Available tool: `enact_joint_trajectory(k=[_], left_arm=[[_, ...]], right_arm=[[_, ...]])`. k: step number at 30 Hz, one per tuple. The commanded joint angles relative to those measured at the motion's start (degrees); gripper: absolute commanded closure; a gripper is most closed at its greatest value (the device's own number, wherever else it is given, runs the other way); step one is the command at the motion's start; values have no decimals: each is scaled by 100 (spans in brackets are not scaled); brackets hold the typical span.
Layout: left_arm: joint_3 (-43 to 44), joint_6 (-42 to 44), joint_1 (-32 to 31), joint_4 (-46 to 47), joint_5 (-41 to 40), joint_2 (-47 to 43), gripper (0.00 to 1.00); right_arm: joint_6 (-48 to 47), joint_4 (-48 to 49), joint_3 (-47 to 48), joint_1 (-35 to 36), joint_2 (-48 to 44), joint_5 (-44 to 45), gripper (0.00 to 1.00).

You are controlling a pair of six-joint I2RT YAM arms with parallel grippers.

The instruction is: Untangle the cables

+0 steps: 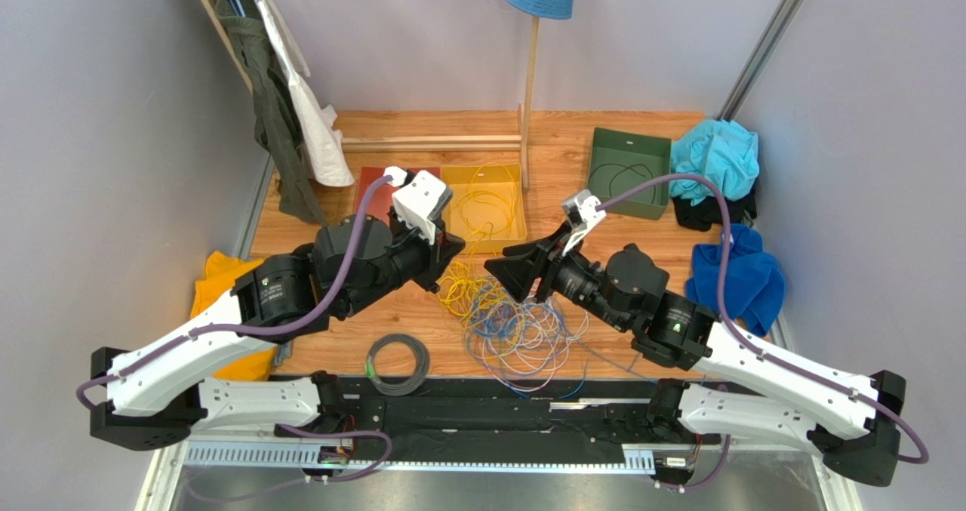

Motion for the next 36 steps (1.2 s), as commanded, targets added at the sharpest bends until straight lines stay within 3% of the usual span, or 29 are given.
enact_joint_trajectory(k=[1,10,13,14,17,26,36], left_arm=[[-39,-100,-13,244,169,-114,100],[-109,-188,-22,262,275,-175,100],[-127,-197,-13,253,240,-228,100],[-144,-205,-22,227,213,-254,100],[-258,-241,-13,139,-85,-360,100],[-802,-732,136,-291,-1008,-386,100],[-1963,-1699,1699,-450,-482,-404,100]], right_arm=[[63,623,220,32,130,-264,48],[379,1081,554,41,1025,-291,47],[415,740,721,23,1325,148,70],[362,643,695,15,1317,262,84],[301,458,467,15,914,711,100],[-103,-1493,299,-38,-1245,2563,100],[-710,-2874,1371,-47,-2304,3471,100]])
